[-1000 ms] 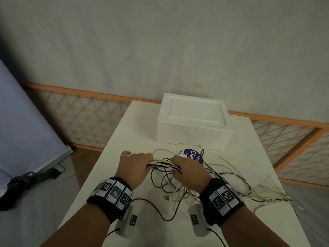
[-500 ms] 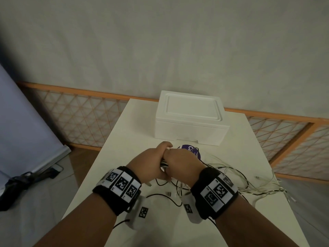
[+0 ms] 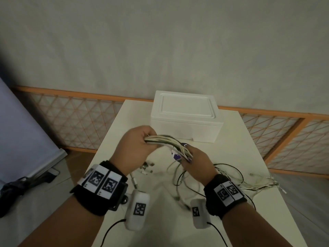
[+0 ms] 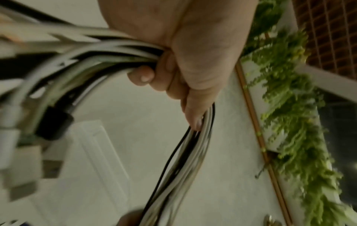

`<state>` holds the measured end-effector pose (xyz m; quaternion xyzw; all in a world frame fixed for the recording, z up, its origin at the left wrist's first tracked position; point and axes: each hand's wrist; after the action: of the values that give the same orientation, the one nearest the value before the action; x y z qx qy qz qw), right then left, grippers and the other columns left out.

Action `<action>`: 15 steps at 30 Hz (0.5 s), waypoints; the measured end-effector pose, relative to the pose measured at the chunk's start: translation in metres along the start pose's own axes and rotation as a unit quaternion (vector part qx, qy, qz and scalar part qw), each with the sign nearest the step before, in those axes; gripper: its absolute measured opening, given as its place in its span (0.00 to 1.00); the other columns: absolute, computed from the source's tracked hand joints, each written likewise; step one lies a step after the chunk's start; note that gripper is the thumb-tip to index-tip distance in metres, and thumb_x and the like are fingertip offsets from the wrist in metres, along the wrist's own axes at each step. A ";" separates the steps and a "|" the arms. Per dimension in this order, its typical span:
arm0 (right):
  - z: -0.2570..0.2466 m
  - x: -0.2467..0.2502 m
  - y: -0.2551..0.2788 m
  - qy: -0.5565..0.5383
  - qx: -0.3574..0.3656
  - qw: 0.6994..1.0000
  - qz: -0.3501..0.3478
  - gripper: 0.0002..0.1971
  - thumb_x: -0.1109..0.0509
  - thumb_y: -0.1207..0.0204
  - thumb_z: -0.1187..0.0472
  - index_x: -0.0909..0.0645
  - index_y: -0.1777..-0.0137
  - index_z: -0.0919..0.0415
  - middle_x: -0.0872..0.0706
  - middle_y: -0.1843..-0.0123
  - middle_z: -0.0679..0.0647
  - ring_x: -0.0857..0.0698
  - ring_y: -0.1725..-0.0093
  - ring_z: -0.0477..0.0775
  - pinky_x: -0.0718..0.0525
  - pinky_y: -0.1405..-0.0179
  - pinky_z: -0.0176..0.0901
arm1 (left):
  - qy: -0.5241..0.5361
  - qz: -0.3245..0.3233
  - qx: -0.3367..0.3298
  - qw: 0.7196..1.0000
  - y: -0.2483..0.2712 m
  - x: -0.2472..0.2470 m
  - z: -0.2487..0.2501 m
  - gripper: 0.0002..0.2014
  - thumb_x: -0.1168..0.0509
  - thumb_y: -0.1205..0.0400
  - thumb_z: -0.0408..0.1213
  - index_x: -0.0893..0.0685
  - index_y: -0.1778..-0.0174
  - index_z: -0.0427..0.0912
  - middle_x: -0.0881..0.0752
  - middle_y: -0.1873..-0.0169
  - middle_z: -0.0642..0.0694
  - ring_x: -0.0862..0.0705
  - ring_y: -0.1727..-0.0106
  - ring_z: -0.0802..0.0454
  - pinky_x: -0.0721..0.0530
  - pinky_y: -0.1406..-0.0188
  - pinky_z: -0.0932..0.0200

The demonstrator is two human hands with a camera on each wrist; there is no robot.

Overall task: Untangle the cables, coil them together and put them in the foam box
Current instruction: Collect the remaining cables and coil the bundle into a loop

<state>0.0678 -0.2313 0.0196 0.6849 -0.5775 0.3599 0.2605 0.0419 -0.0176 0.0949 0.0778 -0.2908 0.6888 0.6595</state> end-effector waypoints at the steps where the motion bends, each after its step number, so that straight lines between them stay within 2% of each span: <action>1: 0.009 0.002 -0.002 -0.047 -0.019 0.999 0.002 0.09 0.31 0.27 0.61 0.19 0.49 0.49 0.14 0.58 0.45 0.15 0.55 0.54 0.20 0.53 0.42 | 0.026 0.022 -0.009 0.999 -0.004 0.003 0.004 0.12 0.22 0.28 0.38 0.20 0.71 0.48 0.21 0.78 0.56 0.28 0.76 0.60 0.30 0.75 0.68; 2: 0.014 0.008 -0.002 -0.077 -0.049 0.996 0.002 0.08 0.31 0.26 0.63 0.19 0.52 0.48 0.14 0.58 0.47 0.16 0.54 0.55 0.21 0.54 0.43 | 0.039 0.032 -0.013 0.999 -0.008 0.006 0.005 0.12 0.23 0.27 0.36 0.20 0.71 0.47 0.22 0.78 0.57 0.28 0.76 0.62 0.31 0.76 0.71; 4: 0.024 0.020 -0.003 -0.135 -0.071 0.988 0.034 0.04 0.29 0.28 0.65 0.19 0.55 0.55 0.13 0.59 0.55 0.15 0.54 0.59 0.17 0.50 0.53 | 0.036 0.019 -0.009 0.999 -0.012 0.007 0.003 0.12 0.24 0.26 0.34 0.20 0.70 0.46 0.21 0.78 0.58 0.25 0.76 0.63 0.31 0.77 0.74; 5: 0.029 0.027 -0.006 -0.168 -0.069 0.982 0.059 0.04 0.29 0.30 0.64 0.20 0.56 0.60 0.13 0.60 0.58 0.15 0.57 0.59 0.16 0.50 0.58 | 0.020 0.003 0.001 1.000 -0.013 0.006 -0.005 0.11 0.24 0.25 0.36 0.20 0.69 0.46 0.21 0.77 0.58 0.24 0.76 0.63 0.30 0.77 0.73; 6: 0.026 0.037 -0.006 -0.186 -0.068 0.976 0.087 0.06 0.29 0.32 0.63 0.21 0.57 0.62 0.15 0.64 0.59 0.16 0.62 0.57 0.17 0.53 0.58 | 0.000 -0.012 0.011 1.000 -0.011 0.004 -0.011 0.11 0.25 0.24 0.38 0.20 0.68 0.48 0.21 0.77 0.58 0.24 0.75 0.63 0.30 0.76 0.72; 8: 0.023 0.057 -0.010 -0.199 -0.033 0.970 0.134 0.06 0.28 0.31 0.63 0.24 0.61 0.62 0.20 0.70 0.55 0.22 0.70 0.47 0.20 0.62 0.51 | -0.022 -0.041 0.045 0.998 -0.007 -0.003 -0.031 0.09 0.26 0.24 0.42 0.19 0.67 0.49 0.19 0.76 0.59 0.22 0.73 0.63 0.29 0.73 0.70; 9: 0.023 0.065 -0.014 -0.174 -0.003 0.973 0.153 0.07 0.27 0.30 0.64 0.24 0.63 0.61 0.21 0.71 0.50 0.24 0.71 0.41 0.22 0.63 0.41 | -0.007 -0.067 0.073 0.995 -0.003 -0.006 -0.039 0.09 0.25 0.25 0.46 0.17 0.66 0.49 0.17 0.75 0.61 0.19 0.72 0.65 0.27 0.70 0.70; 10: 0.018 0.073 -0.016 -0.118 0.023 0.980 0.160 0.07 0.26 0.29 0.65 0.23 0.63 0.59 0.22 0.71 0.46 0.23 0.70 0.39 0.25 0.65 0.30 | 0.006 -0.101 0.098 0.990 0.001 -0.011 -0.047 0.10 0.24 0.27 0.52 0.15 0.65 0.52 0.14 0.73 0.63 0.17 0.69 0.67 0.25 0.67 0.69; 11: 0.013 0.079 -0.018 -0.065 0.055 0.983 0.160 0.07 0.26 0.29 0.65 0.22 0.62 0.58 0.22 0.71 0.44 0.22 0.69 0.38 0.28 0.67 0.26 | 0.006 -0.137 0.117 0.984 0.004 -0.015 -0.052 0.11 0.23 0.32 0.57 0.13 0.64 0.56 0.12 0.69 0.65 0.15 0.65 0.68 0.22 0.63 0.68; 12: 0.006 0.084 -0.019 -0.023 0.073 0.986 0.150 0.06 0.27 0.29 0.65 0.22 0.62 0.56 0.21 0.71 0.43 0.21 0.68 0.40 0.27 0.67 0.27 | -0.013 -0.171 0.132 0.976 0.007 -0.019 -0.057 0.13 0.22 0.36 0.59 0.13 0.63 0.59 0.11 0.67 0.66 0.14 0.62 0.70 0.20 0.59 0.66; 13: -0.001 0.086 -0.020 0.008 0.090 0.986 0.137 0.06 0.28 0.29 0.65 0.22 0.61 0.54 0.21 0.70 0.44 0.20 0.68 0.45 0.25 0.68 0.33 | -0.042 -0.199 0.148 0.968 0.008 -0.022 -0.058 0.16 0.19 0.38 0.58 0.13 0.60 0.61 0.11 0.63 0.66 0.14 0.57 0.70 0.18 0.54 0.63; 14: -0.008 0.088 -0.020 0.035 0.098 0.986 0.130 0.06 0.29 0.29 0.64 0.22 0.61 0.54 0.19 0.70 0.46 0.19 0.67 0.51 0.23 0.68 0.41 | -0.068 -0.220 0.154 0.961 0.008 -0.022 -0.056 0.25 0.17 0.42 0.58 0.15 0.51 0.61 0.11 0.56 0.65 0.14 0.50 0.68 0.17 0.47 0.59; 15: -0.014 0.090 -0.021 0.061 0.104 0.985 0.127 0.05 0.30 0.29 0.64 0.22 0.60 0.54 0.17 0.69 0.48 0.19 0.67 0.55 0.22 0.70 0.45 | -0.086 -0.234 0.156 0.956 0.006 -0.021 -0.051 0.39 0.17 0.48 0.62 0.18 0.40 0.60 0.14 0.44 0.64 0.17 0.42 0.65 0.19 0.39 0.57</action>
<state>0.0922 -0.2707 0.1007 0.6063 -0.6023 0.4890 0.1745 0.0527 -0.0094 0.0411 0.3044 -0.2094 0.5424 0.7545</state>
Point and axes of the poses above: each hand's wrist, its own y-axis away from the middle knuckle, its own x-axis out of the back of the hand, z = x × y
